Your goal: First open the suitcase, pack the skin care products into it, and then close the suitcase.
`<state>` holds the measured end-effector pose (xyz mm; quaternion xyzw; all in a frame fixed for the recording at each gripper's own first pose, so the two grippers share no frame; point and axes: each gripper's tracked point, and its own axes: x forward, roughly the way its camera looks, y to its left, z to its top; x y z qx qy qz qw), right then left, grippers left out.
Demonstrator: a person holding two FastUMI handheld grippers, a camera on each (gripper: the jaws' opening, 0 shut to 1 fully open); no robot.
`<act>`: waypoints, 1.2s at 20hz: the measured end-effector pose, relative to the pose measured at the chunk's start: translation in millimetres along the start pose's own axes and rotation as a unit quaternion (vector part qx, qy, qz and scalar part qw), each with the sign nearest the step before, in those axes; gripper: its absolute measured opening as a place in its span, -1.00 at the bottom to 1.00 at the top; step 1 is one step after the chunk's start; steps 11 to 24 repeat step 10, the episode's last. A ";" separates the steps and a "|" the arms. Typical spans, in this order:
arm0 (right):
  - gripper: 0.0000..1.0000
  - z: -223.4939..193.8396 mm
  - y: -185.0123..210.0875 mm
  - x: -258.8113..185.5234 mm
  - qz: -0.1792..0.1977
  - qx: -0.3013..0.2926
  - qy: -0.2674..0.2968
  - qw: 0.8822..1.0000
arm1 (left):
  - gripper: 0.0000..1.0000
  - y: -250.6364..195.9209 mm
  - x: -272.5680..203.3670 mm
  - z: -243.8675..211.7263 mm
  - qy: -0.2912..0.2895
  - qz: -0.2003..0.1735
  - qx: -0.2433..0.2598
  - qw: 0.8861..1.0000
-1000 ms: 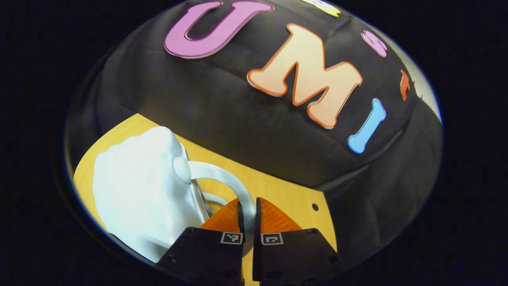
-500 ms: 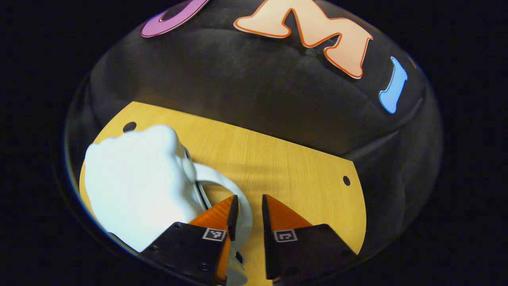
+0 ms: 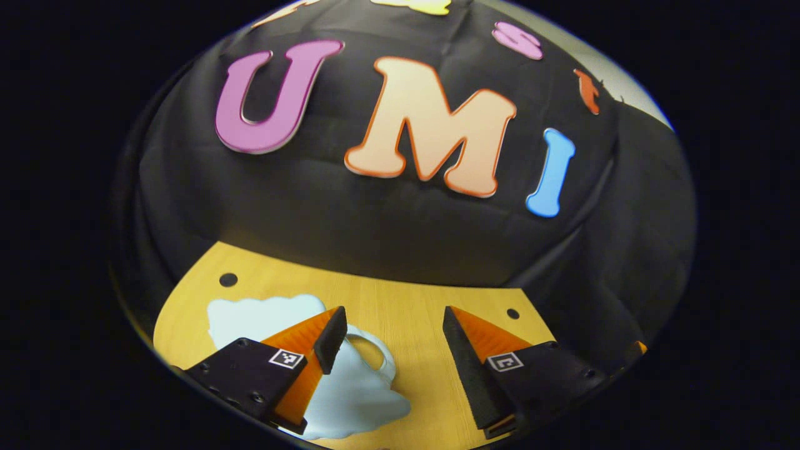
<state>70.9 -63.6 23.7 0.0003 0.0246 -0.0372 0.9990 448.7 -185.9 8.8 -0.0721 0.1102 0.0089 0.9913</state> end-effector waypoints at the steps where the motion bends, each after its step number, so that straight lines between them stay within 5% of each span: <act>1: 0.98 1.6 2.6 -2.1 0.004 0.005 -0.002 1.000 | 0.82 -0.8 -17.1 12.4 -0.027 -0.003 0.006 1.000; 5: 0.98 7.0 9.3 -10.9 0.009 0.003 -0.013 1.000 | 0.92 -1.0 -84.1 44.2 -0.118 -0.004 0.009 0.993; 9: 1.00 13.4 14.8 -19.2 0.008 -0.002 -0.027 1.000 | 0.91 19.1 -128.9 27.7 -0.152 0.031 0.026 0.988; 24: 0.98 14.9 16.1 -20.9 0.006 -0.003 -0.030 1.000 | 0.91 23.4 -133.3 19.9 -0.153 0.044 0.034 0.987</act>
